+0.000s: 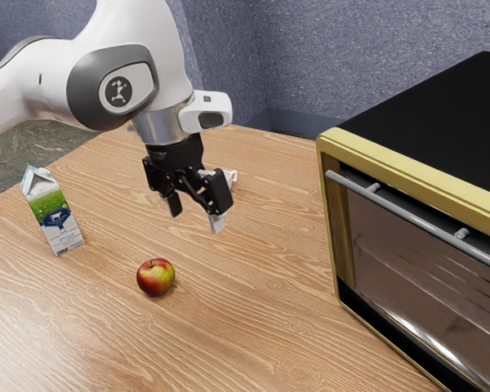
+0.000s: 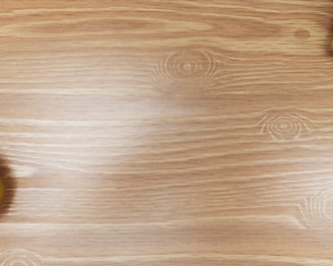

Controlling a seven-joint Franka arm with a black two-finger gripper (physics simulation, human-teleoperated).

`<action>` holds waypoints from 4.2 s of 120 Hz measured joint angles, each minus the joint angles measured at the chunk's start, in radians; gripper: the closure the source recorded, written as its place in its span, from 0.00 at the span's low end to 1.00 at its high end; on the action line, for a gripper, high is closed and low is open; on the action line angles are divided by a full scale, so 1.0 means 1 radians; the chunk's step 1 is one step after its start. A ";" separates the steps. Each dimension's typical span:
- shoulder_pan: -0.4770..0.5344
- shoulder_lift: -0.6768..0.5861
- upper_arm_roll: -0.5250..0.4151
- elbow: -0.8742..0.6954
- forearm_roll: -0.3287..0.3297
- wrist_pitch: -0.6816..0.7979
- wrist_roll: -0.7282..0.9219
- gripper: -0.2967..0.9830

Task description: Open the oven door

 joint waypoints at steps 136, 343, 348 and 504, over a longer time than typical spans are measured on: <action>0.043 -0.395 -0.465 -0.260 -0.292 0.284 1.437 0.23; 0.053 -0.084 -0.503 -0.035 -0.037 0.400 1.681 0.23; 0.053 -0.084 -0.504 -0.035 -0.017 0.397 1.665 0.23; -0.817 0.051 0.825 0.216 0.005 -0.042 0.833 0.23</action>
